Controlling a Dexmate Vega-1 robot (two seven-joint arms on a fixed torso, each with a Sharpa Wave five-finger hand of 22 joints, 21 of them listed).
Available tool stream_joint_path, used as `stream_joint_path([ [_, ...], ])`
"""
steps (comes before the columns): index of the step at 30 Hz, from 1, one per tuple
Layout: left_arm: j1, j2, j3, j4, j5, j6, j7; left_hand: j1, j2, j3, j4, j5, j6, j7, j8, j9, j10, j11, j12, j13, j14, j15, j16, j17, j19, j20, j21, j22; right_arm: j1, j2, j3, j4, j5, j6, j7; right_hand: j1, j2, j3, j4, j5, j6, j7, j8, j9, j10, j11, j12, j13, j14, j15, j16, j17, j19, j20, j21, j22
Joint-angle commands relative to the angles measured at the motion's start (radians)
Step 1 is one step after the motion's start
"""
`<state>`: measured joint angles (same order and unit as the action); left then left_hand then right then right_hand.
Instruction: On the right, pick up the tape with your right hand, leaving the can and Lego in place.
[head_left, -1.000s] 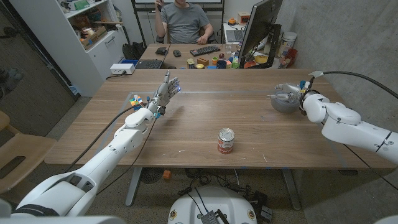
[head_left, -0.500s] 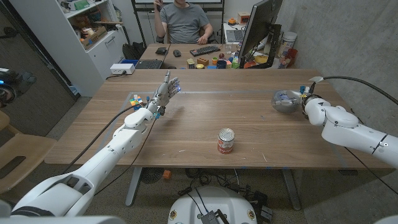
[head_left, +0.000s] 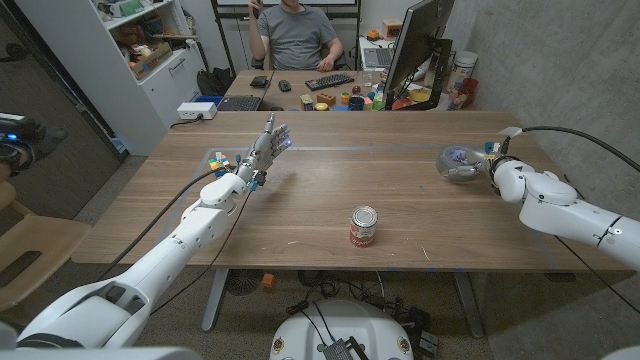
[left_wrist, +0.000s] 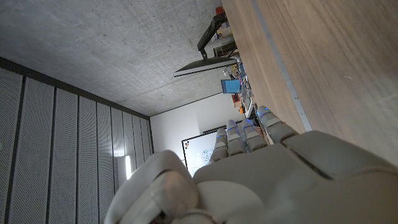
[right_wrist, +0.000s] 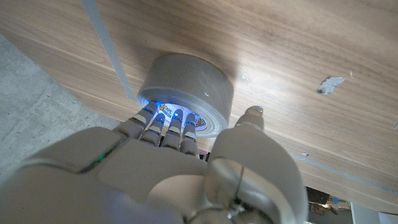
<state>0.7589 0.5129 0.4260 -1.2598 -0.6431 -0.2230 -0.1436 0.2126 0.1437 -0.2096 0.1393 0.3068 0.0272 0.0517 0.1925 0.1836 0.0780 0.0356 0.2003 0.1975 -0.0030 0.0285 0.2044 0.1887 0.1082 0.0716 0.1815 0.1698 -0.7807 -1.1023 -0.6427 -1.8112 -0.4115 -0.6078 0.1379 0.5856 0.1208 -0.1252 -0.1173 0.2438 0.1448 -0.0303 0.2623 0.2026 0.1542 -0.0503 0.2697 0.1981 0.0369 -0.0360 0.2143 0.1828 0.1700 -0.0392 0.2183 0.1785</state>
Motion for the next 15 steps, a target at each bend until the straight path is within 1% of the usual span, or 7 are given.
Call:
stream_joint_path([
  [1,0.005,0.000,-0.001,-0.005,-0.001,-0.001,0.004,0.009,0.002,0.005,0.001,-0.003,0.004,0.005,0.006,0.005,0.006,-0.001,0.004,0.003,0.002,0.006,0.006,0.001,0.004,0.001,0.007,0.004,0.069,0.042,-0.107,0.043,-0.156,-0.038,0.072,0.049,0.002,0.015,-0.021,0.010,0.036,-0.014,0.006,0.004,0.055,-0.017,0.019,0.004,0.055,-0.086,0.018,0.005,0.035,-0.013,0.006,0.006],
  [4,0.009,0.000,-0.004,-0.005,-0.003,-0.003,0.008,0.009,0.001,0.005,0.001,-0.003,0.005,0.005,0.006,0.005,0.006,-0.001,0.004,0.003,0.002,0.006,0.006,0.001,0.004,0.001,0.007,0.004,0.091,0.057,-0.143,0.055,-0.219,-0.039,0.104,0.118,0.013,0.044,-0.042,0.021,0.082,-0.039,0.018,0.008,0.100,-0.036,0.029,0.006,0.110,-0.104,0.032,0.009,0.069,-0.020,0.014,0.010],
  [5,0.010,0.000,-0.005,-0.005,-0.004,-0.004,0.009,0.009,0.001,0.005,0.001,-0.003,0.004,0.005,0.006,0.005,0.006,-0.001,0.004,0.003,0.002,0.006,0.006,0.001,0.004,0.002,0.007,0.004,0.098,0.060,-0.151,0.062,-0.229,-0.029,0.118,0.177,0.025,0.072,-0.052,0.029,0.096,-0.048,0.022,0.012,0.109,-0.040,0.029,0.010,0.140,-0.113,0.041,0.013,0.107,0.000,0.028,0.015],
  [7,0.013,0.001,-0.007,-0.005,-0.005,-0.005,0.011,0.009,0.001,0.006,0.001,-0.003,0.005,0.005,0.006,0.005,0.008,-0.002,0.005,0.003,0.002,0.006,0.006,0.001,0.004,0.001,0.007,0.004,0.115,0.068,-0.175,0.075,-0.271,-0.015,0.147,0.232,0.037,0.099,-0.058,0.036,0.093,-0.050,0.021,0.018,0.117,-0.045,0.032,0.016,0.157,-0.112,0.048,0.020,0.133,0.007,0.039,0.021],
  [8,0.015,0.001,-0.008,-0.006,-0.007,-0.005,0.012,0.009,0.001,0.006,0.001,-0.003,0.005,0.005,0.006,0.005,0.007,-0.001,0.005,0.003,0.002,0.007,0.006,0.001,0.004,0.001,0.007,0.004,0.117,0.073,-0.180,0.081,-0.284,-0.011,0.151,0.289,0.045,0.129,-0.056,0.039,0.110,-0.059,0.030,0.026,0.131,-0.048,0.039,0.025,0.212,-0.131,0.076,0.033,0.160,-0.004,0.051,0.026],
  [11,0.021,0.002,-0.011,-0.008,-0.010,-0.006,0.016,0.009,0.001,0.006,0.002,-0.004,0.007,0.004,0.006,0.005,0.010,-0.004,0.005,0.003,0.003,0.007,0.007,0.001,0.004,0.002,0.007,0.004,0.116,0.087,-0.188,0.094,-0.319,-0.004,0.151,0.360,0.046,0.167,-0.050,0.035,0.133,-0.075,0.049,0.043,0.186,-0.056,0.068,0.044,0.287,-0.157,0.137,0.070,0.245,0.005,0.095,0.043],
  [15,0.027,0.002,-0.015,-0.009,-0.014,-0.005,0.020,0.008,0.001,0.006,0.002,-0.004,0.008,0.004,0.007,0.005,0.013,-0.002,0.006,0.003,0.003,0.006,0.007,0.001,0.004,0.001,0.007,0.004,0.096,0.104,-0.176,0.101,-0.337,-0.008,0.118,0.461,0.037,0.203,-0.044,0.027,0.214,-0.097,0.104,0.074,0.279,-0.090,0.129,0.082,0.391,-0.188,0.244,0.143,0.331,-0.052,0.156,0.070],
])
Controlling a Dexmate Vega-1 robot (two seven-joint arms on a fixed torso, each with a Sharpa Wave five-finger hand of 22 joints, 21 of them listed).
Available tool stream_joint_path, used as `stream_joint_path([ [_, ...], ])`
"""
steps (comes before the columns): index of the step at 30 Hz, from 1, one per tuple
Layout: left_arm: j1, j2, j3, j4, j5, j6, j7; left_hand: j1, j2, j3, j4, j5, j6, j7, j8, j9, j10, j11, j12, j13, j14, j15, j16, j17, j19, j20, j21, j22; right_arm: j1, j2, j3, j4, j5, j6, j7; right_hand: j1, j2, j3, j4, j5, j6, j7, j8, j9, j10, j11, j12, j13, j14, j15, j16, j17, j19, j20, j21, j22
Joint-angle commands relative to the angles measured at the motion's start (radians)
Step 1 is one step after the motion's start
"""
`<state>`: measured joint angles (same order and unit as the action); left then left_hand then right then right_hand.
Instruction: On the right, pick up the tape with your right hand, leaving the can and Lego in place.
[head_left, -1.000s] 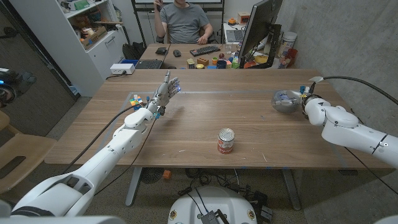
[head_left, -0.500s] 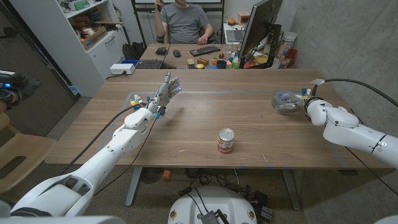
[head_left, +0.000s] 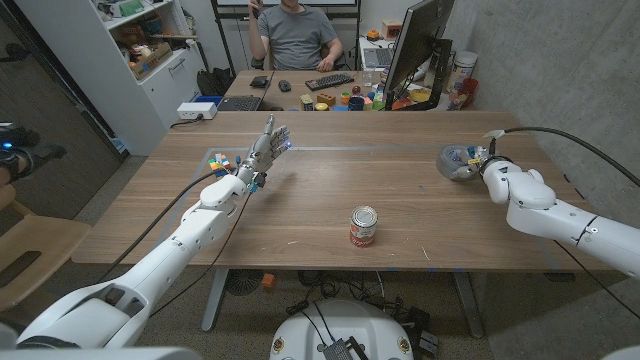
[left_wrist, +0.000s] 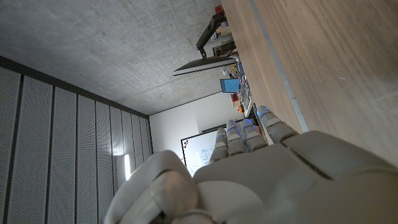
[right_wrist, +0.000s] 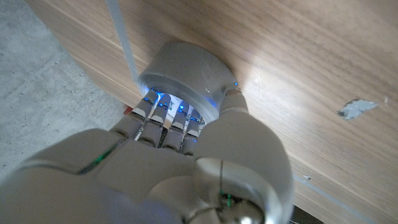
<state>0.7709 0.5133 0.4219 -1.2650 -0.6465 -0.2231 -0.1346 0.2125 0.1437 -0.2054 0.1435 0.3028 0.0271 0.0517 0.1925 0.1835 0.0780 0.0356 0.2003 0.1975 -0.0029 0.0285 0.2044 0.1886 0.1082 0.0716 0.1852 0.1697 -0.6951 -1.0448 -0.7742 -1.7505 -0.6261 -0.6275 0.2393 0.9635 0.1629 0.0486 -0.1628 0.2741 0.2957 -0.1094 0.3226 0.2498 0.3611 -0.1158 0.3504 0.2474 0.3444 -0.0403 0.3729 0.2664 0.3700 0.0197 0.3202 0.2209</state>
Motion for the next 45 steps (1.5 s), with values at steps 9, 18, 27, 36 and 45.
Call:
stream_joint_path([
  [9,0.025,0.001,-0.015,-0.003,-0.019,-0.009,0.012,0.007,0.000,0.001,-0.001,-0.001,0.012,0.005,0.007,0.005,0.017,-0.003,0.007,0.004,0.004,0.005,0.008,0.001,0.005,0.001,0.004,0.004,-0.017,0.058,-0.016,0.042,-0.115,0.018,0.006,0.295,-0.001,0.081,0.004,-0.039,0.223,-0.041,0.180,0.129,0.289,-0.068,0.209,0.141,0.344,-0.199,0.304,0.226,0.249,-0.196,0.208,0.098],
  [18,0.031,0.000,-0.017,-0.007,-0.024,-0.016,0.007,0.005,0.000,0.001,0.000,-0.001,0.014,0.003,0.008,0.005,0.017,-0.002,0.006,0.004,0.006,0.005,0.009,0.002,0.005,0.001,0.004,0.004,-0.068,0.042,0.035,0.002,-0.082,0.011,-0.059,0.384,0.004,0.105,0.030,-0.088,0.340,-0.056,0.342,0.274,0.465,-0.081,0.366,0.279,0.497,-0.198,0.373,0.349,0.279,-0.224,0.423,0.220],
  [27,0.033,-0.004,-0.019,-0.005,-0.024,-0.027,0.007,0.002,-0.001,0.000,0.001,-0.002,0.016,0.004,0.008,0.005,0.017,-0.004,0.006,0.004,0.006,0.004,0.009,0.002,0.007,0.001,0.005,0.005,-0.113,0.012,0.094,-0.044,-0.042,-0.007,-0.117,0.397,-0.005,0.113,0.031,-0.072,0.371,-0.030,0.372,0.290,0.490,-0.077,0.394,0.320,0.561,-0.196,0.375,0.388,0.293,-0.224,0.538,0.278],
  [36,0.023,-0.011,-0.016,0.007,-0.022,-0.030,0.003,-0.001,-0.002,-0.001,0.003,-0.002,0.017,0.004,0.007,0.005,0.017,-0.003,0.005,0.004,0.006,0.004,0.009,0.002,0.009,0.001,0.005,0.005,-0.147,-0.047,0.167,-0.142,-0.013,-0.059,-0.133,0.394,-0.016,0.122,0.028,-0.051,0.372,-0.021,0.383,0.303,0.501,-0.075,0.391,0.335,0.586,-0.195,0.369,0.408,0.286,-0.223,0.588,0.295],
  [45,0.007,-0.024,-0.010,0.031,-0.023,-0.036,-0.010,-0.004,-0.002,-0.001,0.004,-0.002,0.017,0.004,0.007,0.005,0.018,-0.002,0.004,0.004,0.006,0.004,0.009,0.002,0.009,0.001,0.006,0.005,-0.154,-0.094,0.217,-0.255,-0.031,-0.122,-0.125,0.390,-0.021,0.127,0.028,-0.042,0.374,-0.017,0.386,0.306,0.504,-0.076,0.386,0.343,0.595,-0.195,0.363,0.419,0.281,-0.219,0.613,0.300],
])
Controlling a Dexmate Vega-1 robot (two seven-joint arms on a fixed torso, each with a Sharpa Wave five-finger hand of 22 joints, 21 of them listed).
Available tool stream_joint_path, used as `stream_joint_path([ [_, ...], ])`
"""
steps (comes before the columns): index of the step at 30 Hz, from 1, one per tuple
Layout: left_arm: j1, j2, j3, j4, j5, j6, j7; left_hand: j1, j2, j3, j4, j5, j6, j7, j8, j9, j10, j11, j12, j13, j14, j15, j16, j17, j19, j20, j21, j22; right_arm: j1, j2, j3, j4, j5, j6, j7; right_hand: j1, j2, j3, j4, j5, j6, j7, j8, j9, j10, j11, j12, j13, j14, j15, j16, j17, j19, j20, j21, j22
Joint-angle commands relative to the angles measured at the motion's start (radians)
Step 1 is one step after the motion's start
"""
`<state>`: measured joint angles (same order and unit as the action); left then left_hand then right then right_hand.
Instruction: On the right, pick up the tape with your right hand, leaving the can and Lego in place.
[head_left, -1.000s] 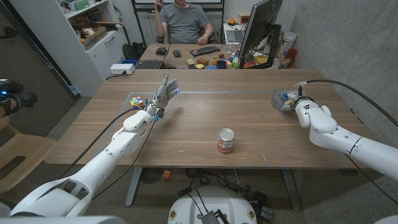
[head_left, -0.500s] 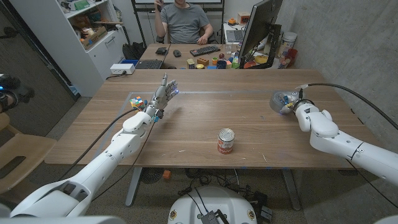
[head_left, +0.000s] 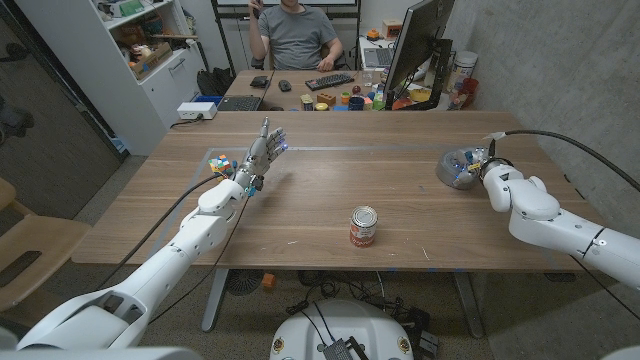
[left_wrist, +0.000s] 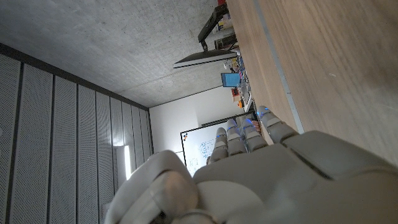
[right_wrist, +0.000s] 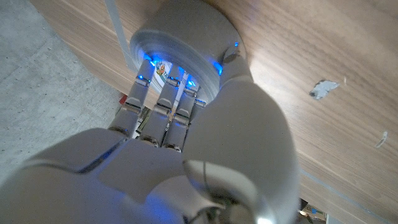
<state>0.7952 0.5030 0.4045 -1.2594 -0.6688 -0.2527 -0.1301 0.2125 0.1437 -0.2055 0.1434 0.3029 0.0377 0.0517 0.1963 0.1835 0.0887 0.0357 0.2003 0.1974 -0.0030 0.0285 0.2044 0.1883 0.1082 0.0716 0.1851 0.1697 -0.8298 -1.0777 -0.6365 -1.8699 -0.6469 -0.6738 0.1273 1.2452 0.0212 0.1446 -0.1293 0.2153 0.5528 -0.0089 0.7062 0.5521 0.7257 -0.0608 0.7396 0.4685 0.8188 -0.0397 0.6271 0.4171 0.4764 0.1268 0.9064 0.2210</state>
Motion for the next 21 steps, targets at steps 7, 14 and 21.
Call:
stream_joint_path([
  [7,-0.030,-0.022,0.009,0.048,-0.001,-0.012,-0.025,-0.006,-0.002,-0.001,0.005,-0.002,0.008,0.004,0.003,0.005,0.008,-0.003,0.004,0.004,0.006,0.003,0.009,0.003,0.009,0.000,0.006,0.005,0.006,-0.077,0.091,-0.184,-0.043,-0.103,0.018,0.103,0.116,0.036,-0.007,0.023,0.117,-0.115,0.001,0.003,0.144,-0.132,-0.007,0.129,0.128,-0.195,0.104,0.278,0.172,-0.323,0.045,0.300],
  [14,-0.043,-0.030,0.010,0.070,-0.003,-0.017,-0.037,-0.007,-0.002,-0.002,0.005,-0.003,0.008,0.004,0.002,0.005,0.007,-0.004,0.004,0.004,0.006,0.003,0.009,0.003,0.009,0.000,0.005,0.005,0.026,-0.119,0.127,-0.249,-0.072,-0.111,0.059,0.098,0.113,0.041,-0.007,0.029,0.118,-0.112,-0.001,0.001,0.148,-0.133,-0.009,0.135,0.132,-0.195,0.099,0.285,0.169,-0.320,0.058,0.298],
  [21,-0.050,-0.038,0.010,0.087,-0.007,-0.026,-0.051,-0.008,-0.002,-0.002,0.005,-0.003,0.008,0.004,0.002,0.005,0.007,-0.004,0.003,0.004,0.005,0.003,0.009,0.003,0.010,0.000,0.005,0.005,0.062,-0.152,0.159,-0.283,-0.121,-0.105,0.105,0.095,0.110,0.045,-0.008,0.033,0.118,-0.113,-0.004,-0.002,0.149,-0.132,-0.012,0.139,0.134,-0.195,0.093,0.290,0.166,-0.319,0.066,0.295],
])
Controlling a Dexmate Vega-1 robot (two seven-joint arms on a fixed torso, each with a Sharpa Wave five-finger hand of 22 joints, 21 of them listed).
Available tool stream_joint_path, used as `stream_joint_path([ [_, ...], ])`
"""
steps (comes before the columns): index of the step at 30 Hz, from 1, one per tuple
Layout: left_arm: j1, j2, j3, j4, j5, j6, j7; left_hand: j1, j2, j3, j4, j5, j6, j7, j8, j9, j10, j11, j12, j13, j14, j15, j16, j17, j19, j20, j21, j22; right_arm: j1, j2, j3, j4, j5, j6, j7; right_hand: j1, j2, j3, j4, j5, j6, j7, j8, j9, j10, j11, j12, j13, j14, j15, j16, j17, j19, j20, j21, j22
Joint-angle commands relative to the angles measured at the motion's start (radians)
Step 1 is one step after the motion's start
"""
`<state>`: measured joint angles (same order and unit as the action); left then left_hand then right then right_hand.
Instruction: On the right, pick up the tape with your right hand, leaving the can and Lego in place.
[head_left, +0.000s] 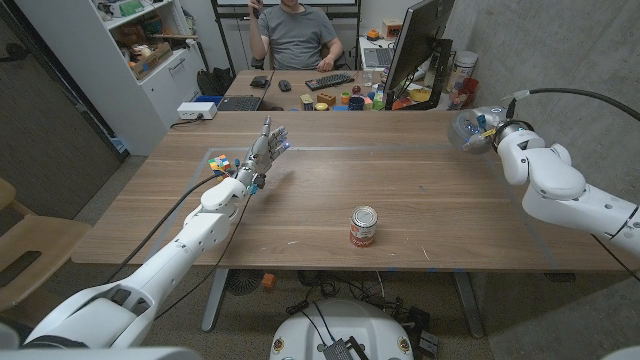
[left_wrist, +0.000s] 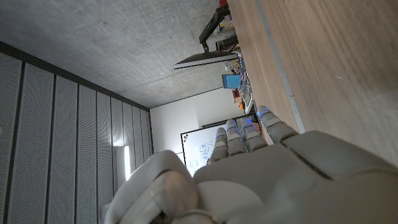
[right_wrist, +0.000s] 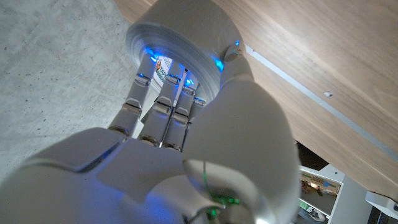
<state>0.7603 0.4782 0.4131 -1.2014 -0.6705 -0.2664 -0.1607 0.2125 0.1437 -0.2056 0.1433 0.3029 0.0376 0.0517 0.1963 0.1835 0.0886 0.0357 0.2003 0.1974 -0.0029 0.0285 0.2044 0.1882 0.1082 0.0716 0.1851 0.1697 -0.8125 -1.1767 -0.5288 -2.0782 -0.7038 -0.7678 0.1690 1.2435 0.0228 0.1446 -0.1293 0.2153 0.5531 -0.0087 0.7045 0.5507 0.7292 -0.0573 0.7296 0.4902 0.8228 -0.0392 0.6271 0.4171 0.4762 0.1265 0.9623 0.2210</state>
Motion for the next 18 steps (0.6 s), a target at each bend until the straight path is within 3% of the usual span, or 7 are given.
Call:
stream_joint_path([
  [1,-0.016,-0.013,0.002,0.029,-0.005,-0.013,-0.021,-0.008,-0.002,-0.002,0.005,-0.003,0.007,0.004,0.002,0.005,0.008,-0.004,0.004,0.004,0.005,0.002,0.009,0.003,0.010,0.000,0.005,0.005,0.049,-0.055,0.056,-0.076,-0.071,-0.010,0.069,0.096,0.107,0.047,-0.009,0.034,0.117,-0.113,-0.003,-0.001,0.145,-0.136,-0.004,0.119,0.130,-0.195,0.092,0.291,0.165,-0.318,0.013,0.294],
  [18,-0.003,-0.005,-0.006,0.000,-0.005,-0.019,-0.011,-0.008,-0.003,-0.001,0.005,-0.003,0.013,0.004,0.003,0.005,0.010,-0.006,0.004,0.004,0.006,0.003,0.009,0.002,0.010,-0.001,0.005,0.005,0.152,-0.045,0.099,-0.077,-0.219,0.049,0.193,0.083,0.102,0.062,-0.010,0.045,0.119,-0.117,-0.010,-0.006,0.136,-0.139,-0.018,0.135,0.137,-0.196,0.076,0.309,0.145,-0.312,0.033,0.279],
])
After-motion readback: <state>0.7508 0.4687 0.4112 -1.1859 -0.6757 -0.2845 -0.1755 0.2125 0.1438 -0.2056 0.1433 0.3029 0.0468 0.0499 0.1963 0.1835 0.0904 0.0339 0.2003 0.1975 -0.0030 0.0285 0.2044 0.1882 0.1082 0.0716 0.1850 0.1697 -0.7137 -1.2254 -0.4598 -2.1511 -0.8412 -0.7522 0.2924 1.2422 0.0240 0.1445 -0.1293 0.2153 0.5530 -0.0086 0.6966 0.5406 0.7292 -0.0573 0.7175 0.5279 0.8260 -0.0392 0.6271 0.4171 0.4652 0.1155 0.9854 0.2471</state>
